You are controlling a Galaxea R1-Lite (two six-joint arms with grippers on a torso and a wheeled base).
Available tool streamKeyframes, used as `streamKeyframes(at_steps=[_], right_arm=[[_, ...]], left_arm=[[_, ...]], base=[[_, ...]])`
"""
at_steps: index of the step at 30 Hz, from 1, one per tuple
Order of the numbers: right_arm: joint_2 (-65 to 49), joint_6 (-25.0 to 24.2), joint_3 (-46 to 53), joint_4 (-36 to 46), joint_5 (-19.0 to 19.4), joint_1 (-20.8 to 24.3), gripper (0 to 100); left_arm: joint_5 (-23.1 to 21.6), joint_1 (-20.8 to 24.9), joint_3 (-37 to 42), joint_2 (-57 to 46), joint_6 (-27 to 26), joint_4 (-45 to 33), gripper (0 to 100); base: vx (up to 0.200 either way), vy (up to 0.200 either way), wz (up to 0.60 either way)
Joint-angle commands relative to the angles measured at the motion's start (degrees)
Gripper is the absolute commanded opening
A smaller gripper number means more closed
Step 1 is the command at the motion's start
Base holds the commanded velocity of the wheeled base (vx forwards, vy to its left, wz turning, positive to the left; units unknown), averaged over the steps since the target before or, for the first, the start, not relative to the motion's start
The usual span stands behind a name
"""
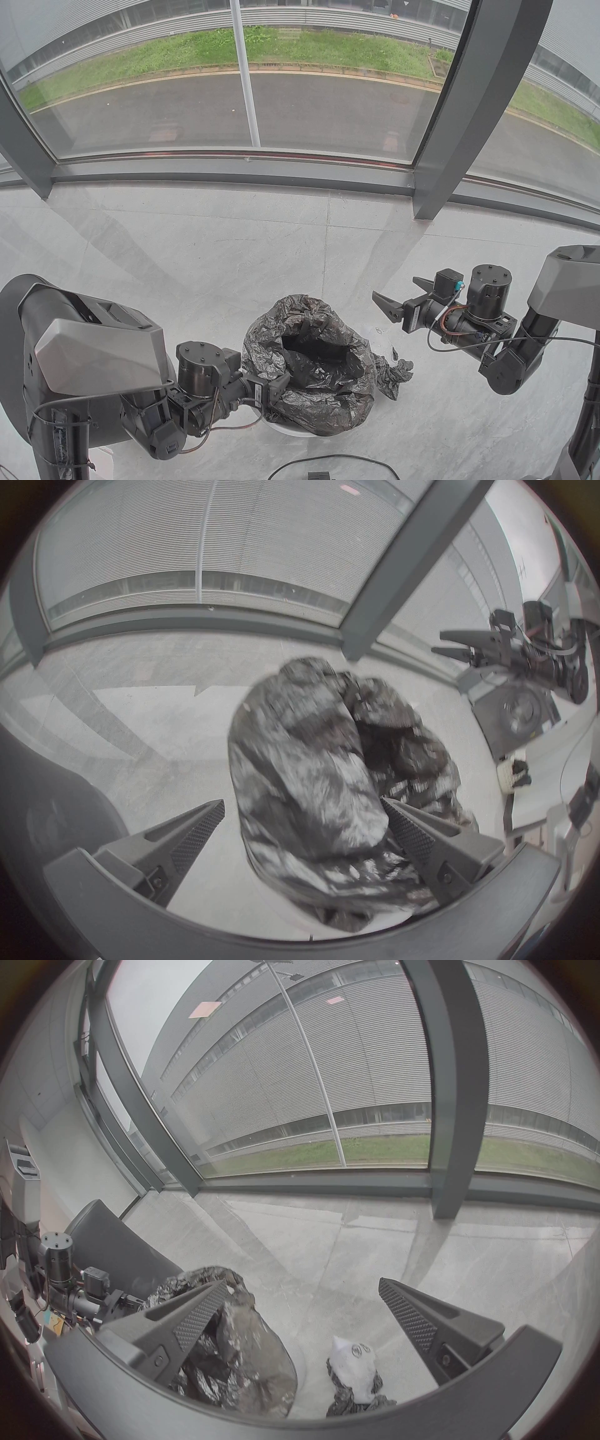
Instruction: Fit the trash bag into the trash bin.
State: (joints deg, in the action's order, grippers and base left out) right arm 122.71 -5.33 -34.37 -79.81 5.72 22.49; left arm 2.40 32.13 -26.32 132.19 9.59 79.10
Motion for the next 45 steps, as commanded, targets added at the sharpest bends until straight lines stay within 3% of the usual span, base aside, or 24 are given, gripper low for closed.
streamKeyframes(at_steps=[1, 5, 11, 19, 36, 45], right_arm=[[1.92, -0.47, 3.16, -1.22, 0.96, -2.01, 100], [2.18, -0.47, 3.08, -1.22, 1.05, -2.01, 100], [2.45, -0.39, 2.90, -1.22, 0.96, -1.93, 100], [2.80, -0.39, 2.90, -1.22, 0.96, -1.93, 100], [5.08, -0.21, 3.16, -1.57, 1.14, -1.49, 100], [6.58, -0.21, 3.25, -1.57, 1.23, -0.34, 100]], left_arm=[[3.05, 3.37, 4.00, -0.53, -1.95, -0.79, 100], [6.48, 3.46, 7.34, -0.80, -2.83, 1.58, 100], [7.18, 3.99, 15.25, -2.82, -2.65, 9.14, 100], [8.67, 3.72, 19.38, -1.68, -2.21, 9.66, 100], [8.50, 3.46, 19.55, 1.66, -1.95, 9.75, 100], [8.15, 2.67, 16.56, 5.71, 4.82, 9.93, 100]], base=[[0.000, 0.000, 0.00], [0.000, 0.000, 0.00], [0.000, 0.000, 0.00], [0.000, 0.000, 0.00], [0.000, 0.000, 0.00], [0.000, 0.000, 0.00]])
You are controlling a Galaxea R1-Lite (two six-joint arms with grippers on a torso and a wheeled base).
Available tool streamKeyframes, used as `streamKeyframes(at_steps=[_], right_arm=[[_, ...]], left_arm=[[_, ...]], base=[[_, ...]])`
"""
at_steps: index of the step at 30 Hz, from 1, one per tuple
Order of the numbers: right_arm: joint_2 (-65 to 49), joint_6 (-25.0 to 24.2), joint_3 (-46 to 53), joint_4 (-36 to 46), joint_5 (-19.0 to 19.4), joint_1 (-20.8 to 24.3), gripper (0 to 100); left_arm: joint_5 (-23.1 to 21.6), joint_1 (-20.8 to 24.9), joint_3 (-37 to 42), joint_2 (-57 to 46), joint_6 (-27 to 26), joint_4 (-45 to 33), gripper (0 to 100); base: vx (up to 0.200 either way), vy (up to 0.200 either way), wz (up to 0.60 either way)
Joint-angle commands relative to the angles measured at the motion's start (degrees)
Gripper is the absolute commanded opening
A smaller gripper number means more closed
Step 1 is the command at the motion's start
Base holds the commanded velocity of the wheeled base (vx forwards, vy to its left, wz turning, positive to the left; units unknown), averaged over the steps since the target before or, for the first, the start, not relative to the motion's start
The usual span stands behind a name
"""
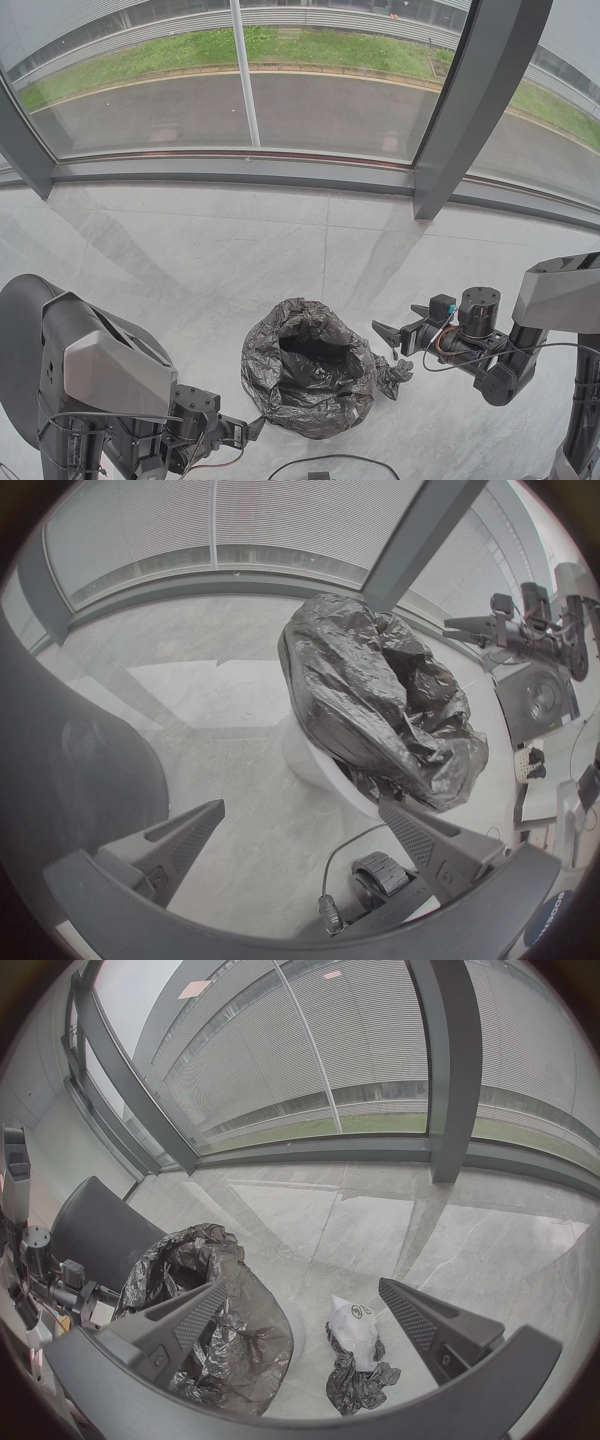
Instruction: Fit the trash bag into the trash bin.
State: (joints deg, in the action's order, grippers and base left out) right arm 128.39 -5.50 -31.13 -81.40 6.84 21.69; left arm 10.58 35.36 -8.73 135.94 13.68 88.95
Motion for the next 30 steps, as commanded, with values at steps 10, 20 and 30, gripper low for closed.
streamKeyframes(at_steps=[10, 20, 30], right_arm=[[1.25, 0.75, -0.86, 0.36, -0.34, 8.81, 100], [3.62, 0.84, -9.47, 9.06, -0.95, 18.39, 100], [10.56, 1.63, -20.90, 15.65, -4.99, 20.32, 100]], left_arm=[[-0.03, -2.23, -3.22, -0.15, 4.78, 0.25, 100], [-0.83, -2.93, -3.93, -3.75, 6.10, 0.25, 100], [-1.00, -3.28, -3.93, -4.72, 6.10, 0.25, 100]], base=[[0.000, 0.000, 0.00], [0.000, 0.000, 0.00], [0.000, 0.000, 0.00]])
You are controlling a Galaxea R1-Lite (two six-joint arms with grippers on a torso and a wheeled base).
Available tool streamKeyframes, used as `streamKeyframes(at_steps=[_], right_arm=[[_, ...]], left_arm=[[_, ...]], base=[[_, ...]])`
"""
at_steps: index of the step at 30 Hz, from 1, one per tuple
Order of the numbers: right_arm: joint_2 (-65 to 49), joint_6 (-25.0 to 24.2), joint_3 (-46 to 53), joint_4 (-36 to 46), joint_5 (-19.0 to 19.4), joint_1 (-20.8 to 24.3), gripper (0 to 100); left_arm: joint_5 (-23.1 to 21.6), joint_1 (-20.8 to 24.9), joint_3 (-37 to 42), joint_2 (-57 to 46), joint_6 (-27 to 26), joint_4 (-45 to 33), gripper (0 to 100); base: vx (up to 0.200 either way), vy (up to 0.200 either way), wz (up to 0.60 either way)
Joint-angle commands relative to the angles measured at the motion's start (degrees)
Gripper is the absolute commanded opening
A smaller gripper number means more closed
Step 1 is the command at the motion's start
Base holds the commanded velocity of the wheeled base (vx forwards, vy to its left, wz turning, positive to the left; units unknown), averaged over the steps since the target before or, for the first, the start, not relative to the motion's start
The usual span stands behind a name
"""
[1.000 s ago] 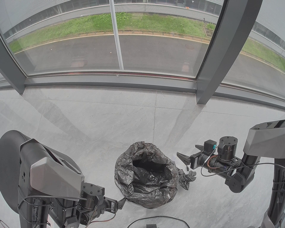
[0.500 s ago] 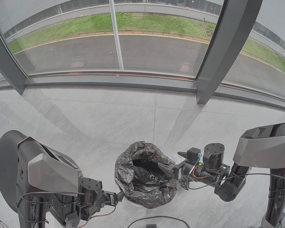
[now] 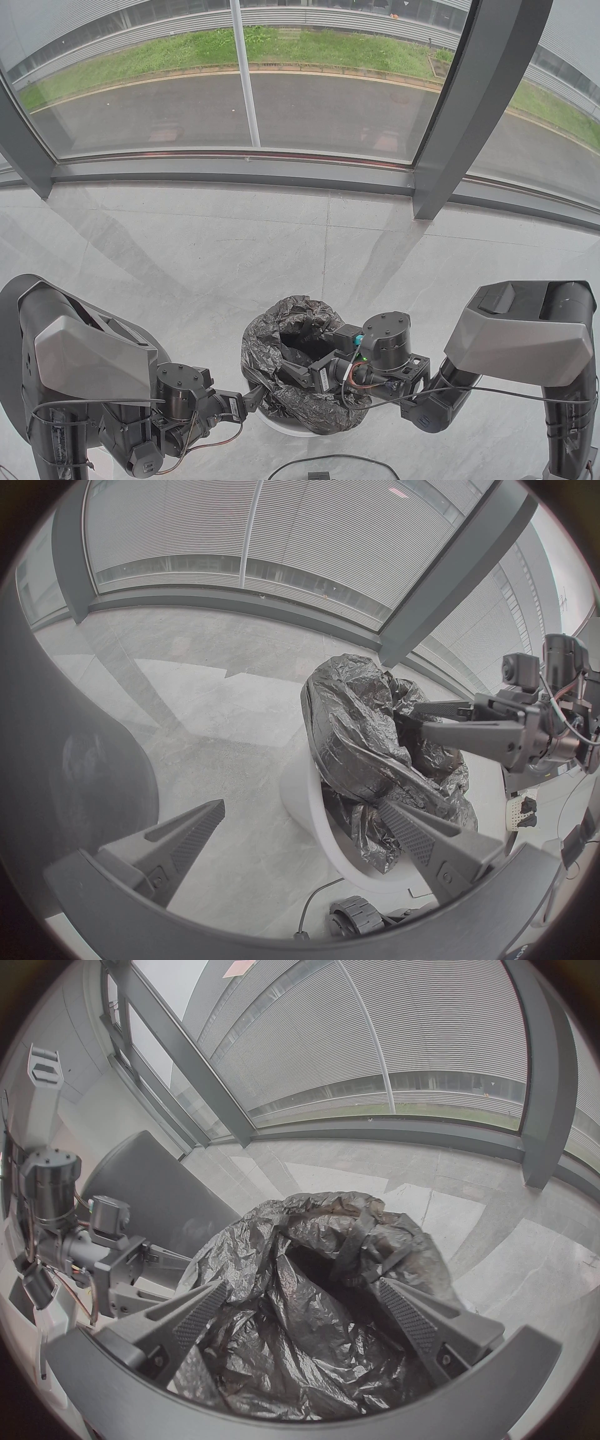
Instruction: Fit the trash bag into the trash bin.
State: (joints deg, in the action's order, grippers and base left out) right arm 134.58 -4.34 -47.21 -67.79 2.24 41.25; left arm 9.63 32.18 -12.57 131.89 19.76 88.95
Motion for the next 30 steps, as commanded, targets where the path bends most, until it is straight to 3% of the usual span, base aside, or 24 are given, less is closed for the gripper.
streamKeyframes(at_steps=[1, 11, 30], right_arm=[[4.63, 0.47, -5.70, 2.66, -0.57, 0.76, 100], [9.56, 1.26, -11.15, 3.81, -3.30, 1.29, 100], [9.38, 3.55, -11.76, 3.72, -3.56, -1.26, 100]], left_arm=[[-0.05, -0.10, 0.00, -0.67, 0.01, 0.25, 100], [-0.05, -0.19, 0.00, -0.58, 0.01, 0.25, 100], [-0.05, -0.02, 0.00, -0.23, 0.01, 0.25, 100]], base=[[0.000, 0.000, 0.00], [0.000, 0.000, 0.00], [0.000, 0.000, 0.00]])
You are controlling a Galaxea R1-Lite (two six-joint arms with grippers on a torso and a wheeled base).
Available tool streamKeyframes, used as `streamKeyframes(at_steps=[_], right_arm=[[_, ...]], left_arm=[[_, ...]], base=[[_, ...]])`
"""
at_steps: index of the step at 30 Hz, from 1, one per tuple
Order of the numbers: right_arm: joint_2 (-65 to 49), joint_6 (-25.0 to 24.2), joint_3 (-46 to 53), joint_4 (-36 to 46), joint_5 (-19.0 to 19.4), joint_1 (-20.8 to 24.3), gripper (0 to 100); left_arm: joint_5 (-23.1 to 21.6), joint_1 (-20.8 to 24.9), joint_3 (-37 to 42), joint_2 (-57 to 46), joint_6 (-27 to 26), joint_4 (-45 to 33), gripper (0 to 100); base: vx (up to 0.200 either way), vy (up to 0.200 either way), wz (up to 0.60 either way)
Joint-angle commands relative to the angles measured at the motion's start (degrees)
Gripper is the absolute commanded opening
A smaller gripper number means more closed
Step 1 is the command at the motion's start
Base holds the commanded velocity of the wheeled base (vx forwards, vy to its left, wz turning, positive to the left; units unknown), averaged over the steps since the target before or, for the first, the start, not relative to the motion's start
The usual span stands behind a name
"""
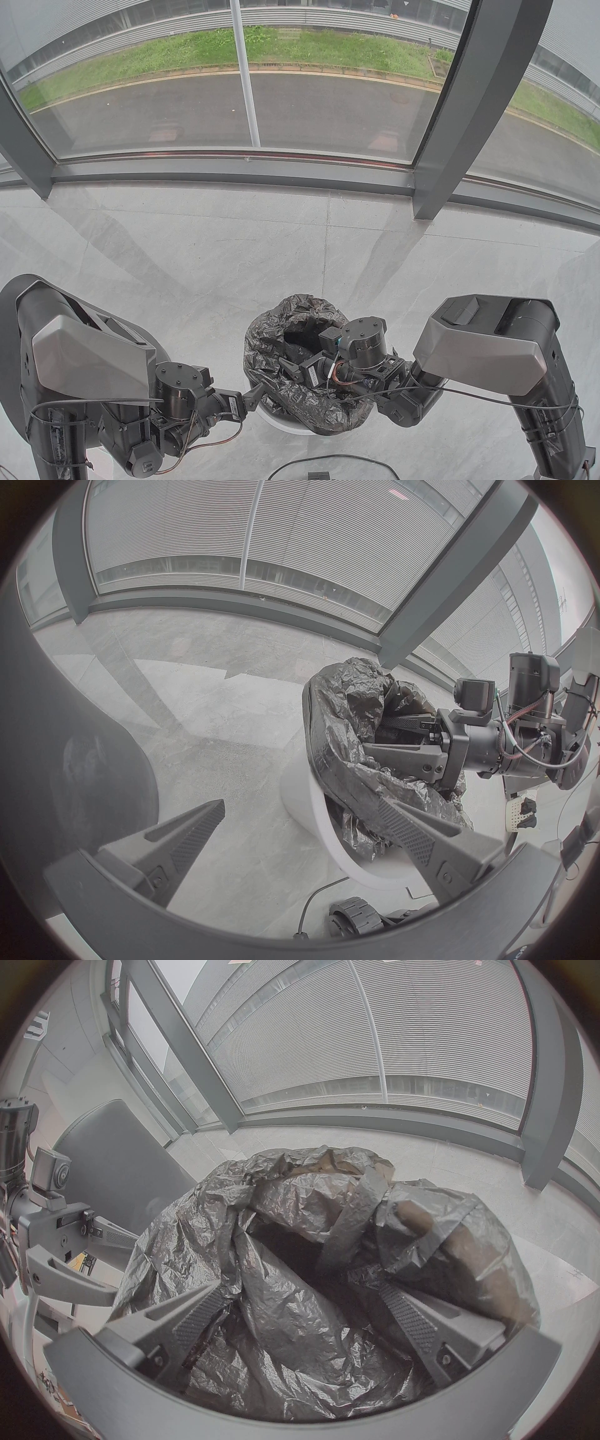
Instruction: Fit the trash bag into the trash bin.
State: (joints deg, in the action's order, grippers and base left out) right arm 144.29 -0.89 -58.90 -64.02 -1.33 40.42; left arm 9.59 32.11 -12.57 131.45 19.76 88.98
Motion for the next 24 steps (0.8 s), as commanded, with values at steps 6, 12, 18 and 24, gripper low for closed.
streamKeyframes(at_steps=[6, 12, 18, 24], right_arm=[[-0.32, 0.19, -0.86, -0.05, -1.40, -1.14, 100], [-0.41, 0.63, -1.65, -0.05, -2.80, -1.66, 100], [-0.41, 2.30, -1.74, -0.14, -4.56, -2.81, 100], [-1.29, 2.30, -1.65, -0.40, -5.26, -3.77, 100]], left_arm=[[-0.01, 0.06, 0.00, 0.38, 0.01, 0.23, 100], [-0.01, 0.06, -0.09, 0.56, 0.01, 0.23, 100], [-0.01, 0.15, -0.09, 0.82, 0.01, 0.23, 100], [-0.01, 0.15, -0.09, 1.09, 0.10, 0.23, 100]], base=[[0.000, 0.000, 0.00], [0.000, 0.000, 0.00], [0.000, 0.000, 0.00], [0.000, 0.000, 0.00]])
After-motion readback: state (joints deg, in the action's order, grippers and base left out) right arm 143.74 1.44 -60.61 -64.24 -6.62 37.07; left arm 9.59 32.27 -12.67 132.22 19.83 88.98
